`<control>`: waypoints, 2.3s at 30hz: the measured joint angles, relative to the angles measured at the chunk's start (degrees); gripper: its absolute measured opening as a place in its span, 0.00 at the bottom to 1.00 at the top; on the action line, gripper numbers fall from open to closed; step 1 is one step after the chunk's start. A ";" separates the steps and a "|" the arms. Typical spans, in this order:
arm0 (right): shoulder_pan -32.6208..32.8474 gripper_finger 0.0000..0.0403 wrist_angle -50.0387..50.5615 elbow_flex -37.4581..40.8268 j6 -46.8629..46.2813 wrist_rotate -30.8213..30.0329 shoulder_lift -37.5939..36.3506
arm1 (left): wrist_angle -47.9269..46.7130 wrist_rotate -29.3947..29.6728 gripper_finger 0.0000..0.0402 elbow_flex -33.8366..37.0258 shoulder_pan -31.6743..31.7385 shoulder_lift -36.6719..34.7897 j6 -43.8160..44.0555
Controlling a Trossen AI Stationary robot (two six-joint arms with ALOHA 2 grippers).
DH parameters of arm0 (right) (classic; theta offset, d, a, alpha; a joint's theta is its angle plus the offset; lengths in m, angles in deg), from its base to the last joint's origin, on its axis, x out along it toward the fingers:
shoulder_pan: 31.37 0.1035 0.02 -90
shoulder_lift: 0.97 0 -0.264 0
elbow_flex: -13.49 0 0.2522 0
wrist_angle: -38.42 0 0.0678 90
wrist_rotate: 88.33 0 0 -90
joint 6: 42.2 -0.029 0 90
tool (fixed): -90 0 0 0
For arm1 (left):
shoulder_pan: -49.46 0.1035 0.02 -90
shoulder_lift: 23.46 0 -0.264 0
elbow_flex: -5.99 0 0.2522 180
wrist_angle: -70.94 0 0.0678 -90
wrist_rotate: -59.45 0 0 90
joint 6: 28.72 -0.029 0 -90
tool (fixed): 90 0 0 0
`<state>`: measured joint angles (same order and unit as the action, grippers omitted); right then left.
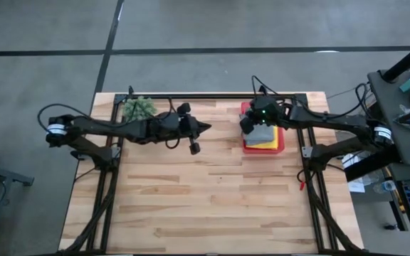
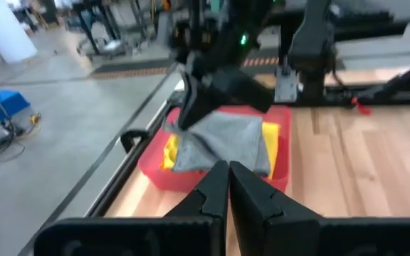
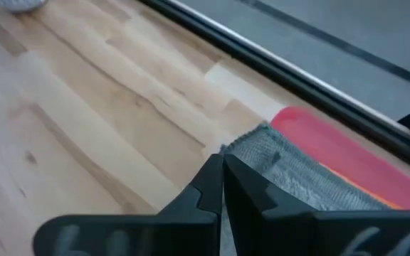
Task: Fold microfiber towels
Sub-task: Put the gray microfiber cloth into the pink bin
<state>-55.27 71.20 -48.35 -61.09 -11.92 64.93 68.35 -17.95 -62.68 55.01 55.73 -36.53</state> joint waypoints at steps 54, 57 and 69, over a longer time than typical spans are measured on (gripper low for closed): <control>12.31 0.27 19.93 0.09 9.87 3.90 -5.55 | 15.90 -8.62 0.32 -21.15 2.84 42.19 6.01; 12.40 0.28 19.76 0.23 9.87 3.90 -5.28 | 15.80 -5.34 0.32 -21.00 2.88 42.19 6.04; 12.41 0.27 19.41 0.78 9.85 3.87 -5.02 | 17.19 -7.59 0.32 -21.14 3.01 43.56 7.52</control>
<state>-42.86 90.61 -47.57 -51.24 -8.05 59.92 85.54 -25.54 -83.82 58.02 99.29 -29.00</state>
